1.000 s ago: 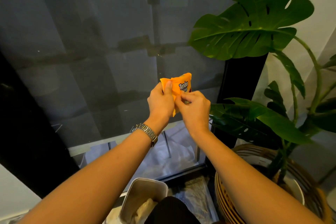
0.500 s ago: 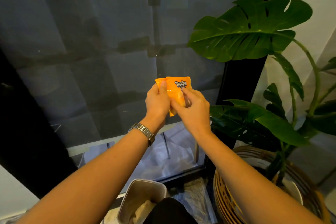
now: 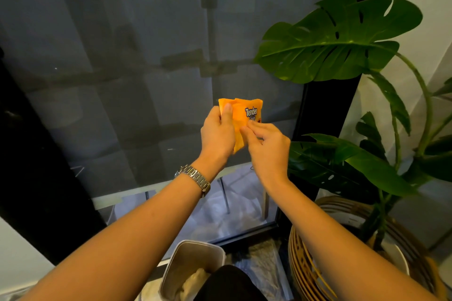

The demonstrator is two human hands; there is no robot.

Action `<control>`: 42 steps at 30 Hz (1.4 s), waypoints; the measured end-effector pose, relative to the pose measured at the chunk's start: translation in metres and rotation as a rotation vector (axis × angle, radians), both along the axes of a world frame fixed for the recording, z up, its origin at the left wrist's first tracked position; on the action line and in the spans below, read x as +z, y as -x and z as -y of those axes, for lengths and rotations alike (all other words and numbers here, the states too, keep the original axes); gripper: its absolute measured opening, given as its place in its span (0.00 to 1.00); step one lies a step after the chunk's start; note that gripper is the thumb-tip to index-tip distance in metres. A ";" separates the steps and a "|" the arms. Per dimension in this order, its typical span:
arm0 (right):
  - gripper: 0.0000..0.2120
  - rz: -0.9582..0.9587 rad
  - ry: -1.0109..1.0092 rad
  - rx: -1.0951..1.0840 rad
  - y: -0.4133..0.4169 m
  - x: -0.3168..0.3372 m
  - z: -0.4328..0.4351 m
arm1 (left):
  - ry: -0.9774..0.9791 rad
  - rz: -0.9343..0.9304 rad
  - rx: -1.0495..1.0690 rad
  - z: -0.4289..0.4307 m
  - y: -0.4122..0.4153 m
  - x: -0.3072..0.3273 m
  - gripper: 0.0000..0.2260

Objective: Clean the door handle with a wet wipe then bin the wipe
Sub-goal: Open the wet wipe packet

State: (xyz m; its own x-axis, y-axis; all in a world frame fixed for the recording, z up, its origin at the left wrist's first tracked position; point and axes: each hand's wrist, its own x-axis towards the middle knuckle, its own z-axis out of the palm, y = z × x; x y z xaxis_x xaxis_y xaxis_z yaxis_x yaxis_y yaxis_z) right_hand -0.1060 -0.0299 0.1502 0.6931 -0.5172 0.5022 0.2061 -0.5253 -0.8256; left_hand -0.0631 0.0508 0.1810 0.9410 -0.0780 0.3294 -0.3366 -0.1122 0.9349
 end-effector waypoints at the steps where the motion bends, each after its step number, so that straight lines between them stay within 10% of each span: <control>1: 0.13 0.015 0.002 -0.026 0.000 -0.001 -0.001 | -0.018 0.013 0.025 0.001 0.001 0.001 0.14; 42: 0.15 -0.036 0.147 -0.164 -0.017 0.010 -0.009 | -0.059 0.028 0.172 0.011 0.012 0.004 0.13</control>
State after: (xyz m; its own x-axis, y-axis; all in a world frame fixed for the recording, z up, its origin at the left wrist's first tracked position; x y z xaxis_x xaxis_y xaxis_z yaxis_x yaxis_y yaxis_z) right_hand -0.0891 -0.0205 0.1604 0.6241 -0.5477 0.5572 0.0800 -0.6646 -0.7429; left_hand -0.0747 0.0402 0.1852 0.9327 0.0634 0.3551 -0.3333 -0.2251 0.9155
